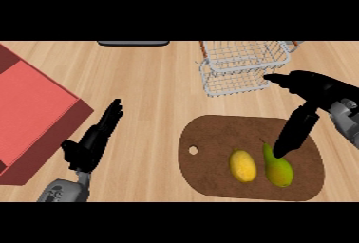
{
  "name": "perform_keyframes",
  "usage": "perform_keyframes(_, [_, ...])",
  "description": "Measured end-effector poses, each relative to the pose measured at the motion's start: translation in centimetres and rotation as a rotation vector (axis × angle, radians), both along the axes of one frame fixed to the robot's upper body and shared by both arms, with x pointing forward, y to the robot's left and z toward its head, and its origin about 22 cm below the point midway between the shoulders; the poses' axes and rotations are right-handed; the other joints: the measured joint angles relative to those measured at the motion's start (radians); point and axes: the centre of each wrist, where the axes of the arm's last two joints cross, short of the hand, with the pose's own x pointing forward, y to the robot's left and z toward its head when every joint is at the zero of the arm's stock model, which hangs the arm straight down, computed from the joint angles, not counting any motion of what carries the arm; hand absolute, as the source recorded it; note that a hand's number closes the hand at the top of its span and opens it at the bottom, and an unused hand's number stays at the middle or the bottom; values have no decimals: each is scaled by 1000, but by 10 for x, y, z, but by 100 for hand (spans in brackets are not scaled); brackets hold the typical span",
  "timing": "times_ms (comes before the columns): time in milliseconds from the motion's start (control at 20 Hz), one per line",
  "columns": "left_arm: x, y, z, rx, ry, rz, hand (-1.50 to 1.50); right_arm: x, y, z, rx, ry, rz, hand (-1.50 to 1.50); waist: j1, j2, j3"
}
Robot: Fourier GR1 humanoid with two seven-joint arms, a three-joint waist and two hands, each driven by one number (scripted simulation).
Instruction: Pick the pear from the cutting board and place it in the tiered basket
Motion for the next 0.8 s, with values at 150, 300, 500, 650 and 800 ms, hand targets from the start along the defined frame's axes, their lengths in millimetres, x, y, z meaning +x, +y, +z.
perform_keyframes(150, [5, -2, -1, 2, -2, 1, 0, 0, 5, -8, -58, -10, -14, -150, -1, 2, 0])
perform_keyframes(300, [7, -3, 0, 4, -3, 3, 0, -1, 2, -25, -112, 21, -31, -150, -1, 2, 0])
perform_keyframes(500, [4, 0, 0, -1, -7, 1, 0, -4, -1, -45, -131, 74, -51, -150, 0, 2, 1])
perform_keyframes(650, [3, -1, 1, -1, -6, 2, 0, -7, -5, -60, -131, 100, -66, -150, -1, 2, 1])
perform_keyframes(800, [0, 2, -3, 0, 0, -2, 0, -12, -8, -71, -124, 101, -74, -150, -2, 2, 1])
